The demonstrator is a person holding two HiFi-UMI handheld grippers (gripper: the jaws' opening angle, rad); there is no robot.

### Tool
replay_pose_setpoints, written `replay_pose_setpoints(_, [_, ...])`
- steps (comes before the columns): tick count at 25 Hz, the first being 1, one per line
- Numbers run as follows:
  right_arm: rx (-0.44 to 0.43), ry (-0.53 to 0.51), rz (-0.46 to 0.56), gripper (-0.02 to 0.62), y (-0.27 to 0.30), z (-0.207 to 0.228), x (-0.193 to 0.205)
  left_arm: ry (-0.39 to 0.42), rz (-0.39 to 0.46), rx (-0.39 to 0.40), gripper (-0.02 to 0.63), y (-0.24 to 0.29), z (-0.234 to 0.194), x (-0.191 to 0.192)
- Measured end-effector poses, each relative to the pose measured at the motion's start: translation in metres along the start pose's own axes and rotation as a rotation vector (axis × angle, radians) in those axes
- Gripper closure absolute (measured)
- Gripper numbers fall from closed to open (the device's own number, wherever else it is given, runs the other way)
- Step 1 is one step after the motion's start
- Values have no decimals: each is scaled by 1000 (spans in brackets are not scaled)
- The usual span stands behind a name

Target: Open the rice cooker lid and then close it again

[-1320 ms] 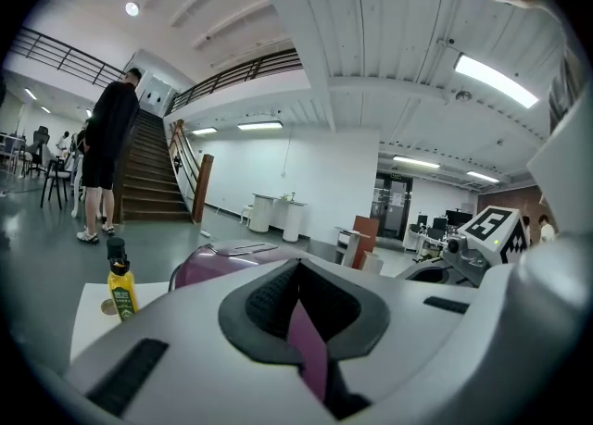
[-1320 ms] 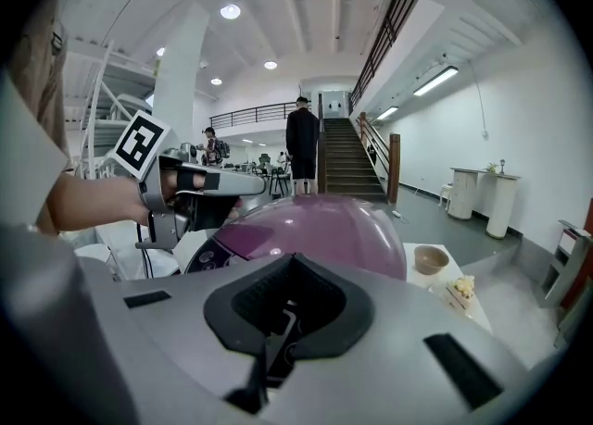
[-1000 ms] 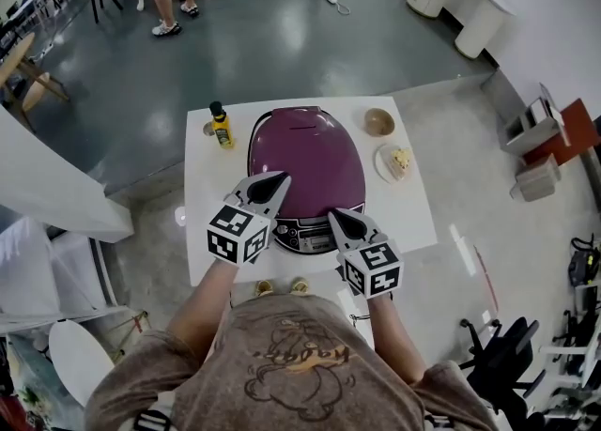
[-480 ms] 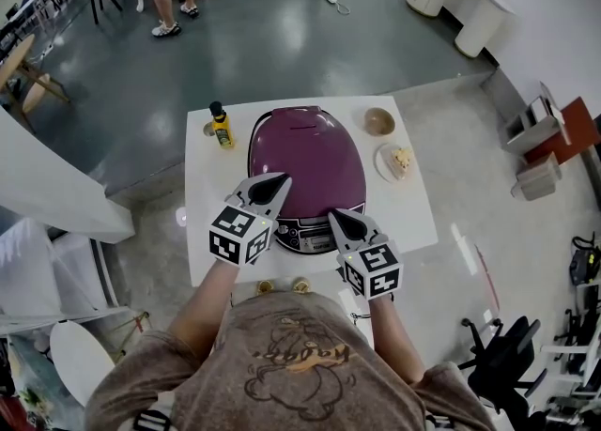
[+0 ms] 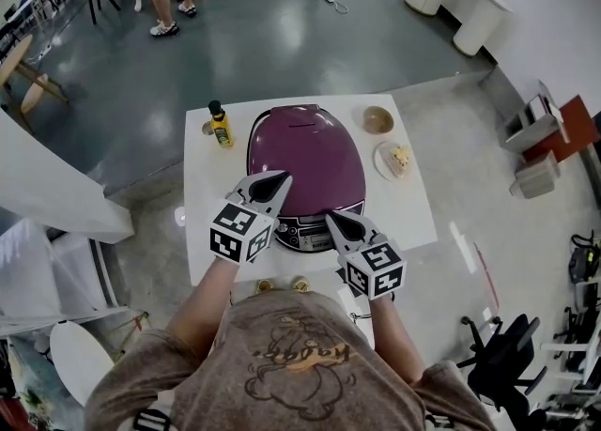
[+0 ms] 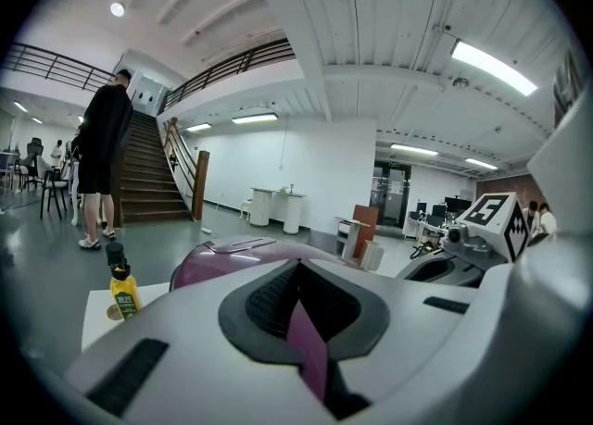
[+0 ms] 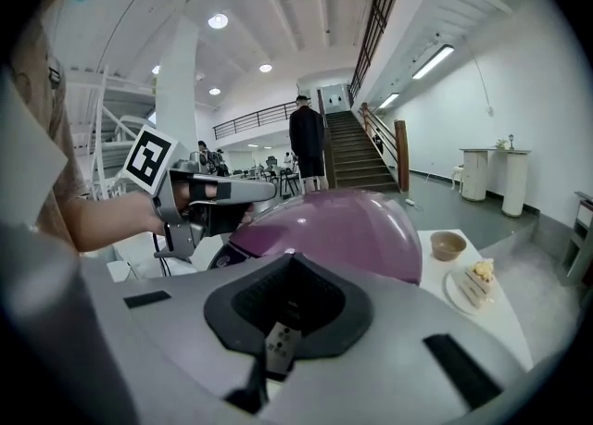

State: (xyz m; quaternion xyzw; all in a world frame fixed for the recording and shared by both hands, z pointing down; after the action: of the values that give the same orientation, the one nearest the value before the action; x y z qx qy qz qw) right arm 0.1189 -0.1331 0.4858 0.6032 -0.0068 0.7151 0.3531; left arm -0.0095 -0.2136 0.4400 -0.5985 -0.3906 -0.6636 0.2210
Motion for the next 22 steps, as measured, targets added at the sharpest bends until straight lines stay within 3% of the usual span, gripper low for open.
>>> replay_pose_setpoints(17, [-6,11,41,591,-1,4,-1,35,-20,28,586,-1,2,-15])
replay_pose_setpoints(22, [-23,40,44,591,-1,6,-2,-2,-30,54,586,-1,-2,-24])
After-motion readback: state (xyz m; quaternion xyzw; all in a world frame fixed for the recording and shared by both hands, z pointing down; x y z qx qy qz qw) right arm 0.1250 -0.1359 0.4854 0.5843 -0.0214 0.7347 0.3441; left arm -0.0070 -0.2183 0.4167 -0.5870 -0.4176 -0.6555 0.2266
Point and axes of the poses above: the fingertips, and each gripper's own axes: y forward along the fingers, z to its right, x out of its underside, the point moved 4 cm from there along -y, backward along the fingers, and after that the axes turned 8 degrees about y, right-handed, at the moved point
